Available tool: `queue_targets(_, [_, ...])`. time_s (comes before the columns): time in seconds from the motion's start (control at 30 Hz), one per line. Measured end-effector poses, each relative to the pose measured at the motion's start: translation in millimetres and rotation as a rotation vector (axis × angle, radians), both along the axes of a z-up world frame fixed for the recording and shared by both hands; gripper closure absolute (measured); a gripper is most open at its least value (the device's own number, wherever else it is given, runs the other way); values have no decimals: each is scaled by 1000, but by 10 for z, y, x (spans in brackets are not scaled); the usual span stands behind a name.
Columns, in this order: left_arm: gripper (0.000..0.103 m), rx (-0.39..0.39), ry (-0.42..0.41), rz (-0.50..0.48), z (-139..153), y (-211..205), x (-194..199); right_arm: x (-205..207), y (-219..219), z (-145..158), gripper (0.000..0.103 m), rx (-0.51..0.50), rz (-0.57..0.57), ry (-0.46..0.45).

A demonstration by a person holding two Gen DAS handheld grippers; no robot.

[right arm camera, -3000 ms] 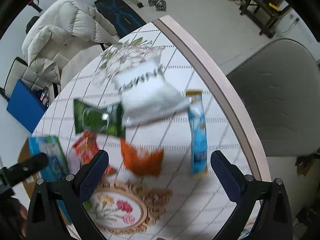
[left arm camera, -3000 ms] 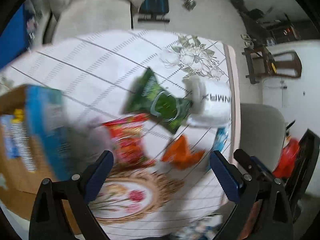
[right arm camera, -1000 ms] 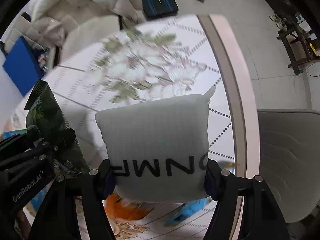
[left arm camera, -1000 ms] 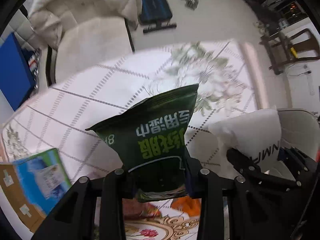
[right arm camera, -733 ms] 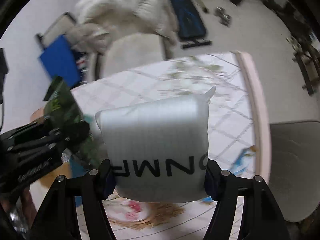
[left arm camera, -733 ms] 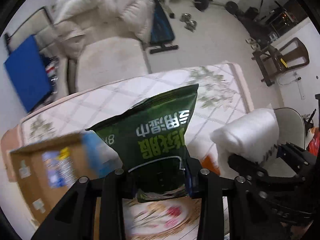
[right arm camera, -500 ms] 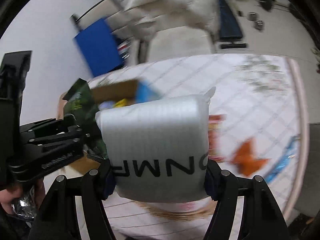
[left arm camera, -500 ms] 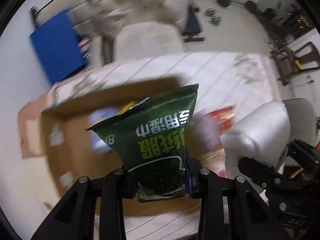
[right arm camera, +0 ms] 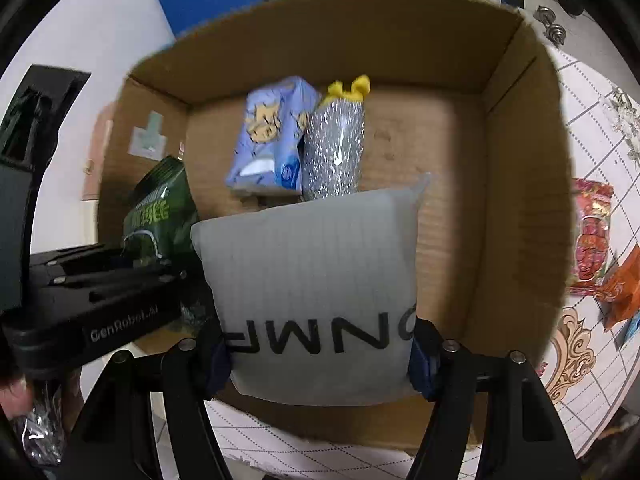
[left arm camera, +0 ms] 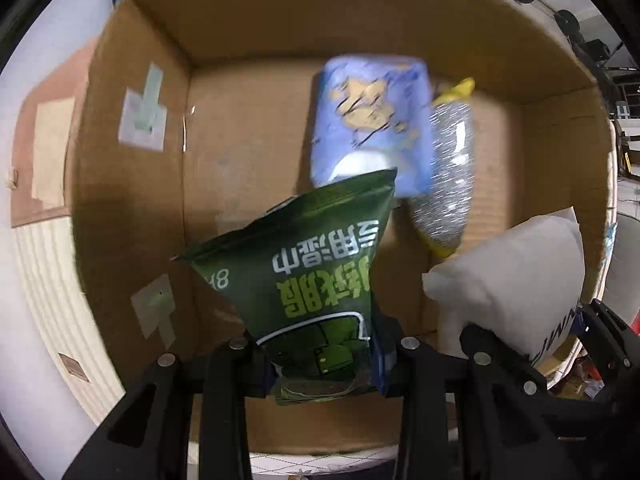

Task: Organize soft objects
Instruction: 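Carry both bags over the box and release them inside, then withdraw both tools from the box toward the remaining items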

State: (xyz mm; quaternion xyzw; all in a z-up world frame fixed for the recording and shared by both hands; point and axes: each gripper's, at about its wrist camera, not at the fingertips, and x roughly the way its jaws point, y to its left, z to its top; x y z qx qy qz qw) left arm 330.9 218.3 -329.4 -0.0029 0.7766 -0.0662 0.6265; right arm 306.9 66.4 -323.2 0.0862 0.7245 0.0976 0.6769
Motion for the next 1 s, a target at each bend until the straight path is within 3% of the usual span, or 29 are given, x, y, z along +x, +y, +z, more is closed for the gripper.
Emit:
queue_targets(0.23, [69,-19,27,-1,-202,88,-50,-61,191,-291,29,-42,5,55])
queue_targets(0.33, [66,-6,34,8,-148,109,-82,-60,235,-323,16,-43,14,75])
queue_targets(0.37, [65,-16,33,14,-139,137,-83,-64,245,-314,5,-39,14,78])
queue_targets(0.43, [54,-34,23,27,-96,136,-118,-83,268,-251,0,-32,16,67])
queue_targets(0.47, [50,-39,7,24,-50,131,-134,-111,320,-216,0,-39,21,59])
queue_targets(0.53, [31,-26,-30,24,39,114,-189,-150,339,-125,0,-71,32,36])
queue_targets(0.63, [25,-29,-82,28,203,136,-278,-217,320,-16,0,-100,27,3])
queue_targets(0.73, [7,-2,-158,24,405,129,-414,-319,289,105,0,-128,18,-31])
queue_targets(0.9, [4,20,-264,30,759,111,-644,-378,221,301,0,-179,2,-118])
queue_targets(1.0, [4,28,-337,50,986,76,-799,-564,-6,618,0,-190,-18,-176])
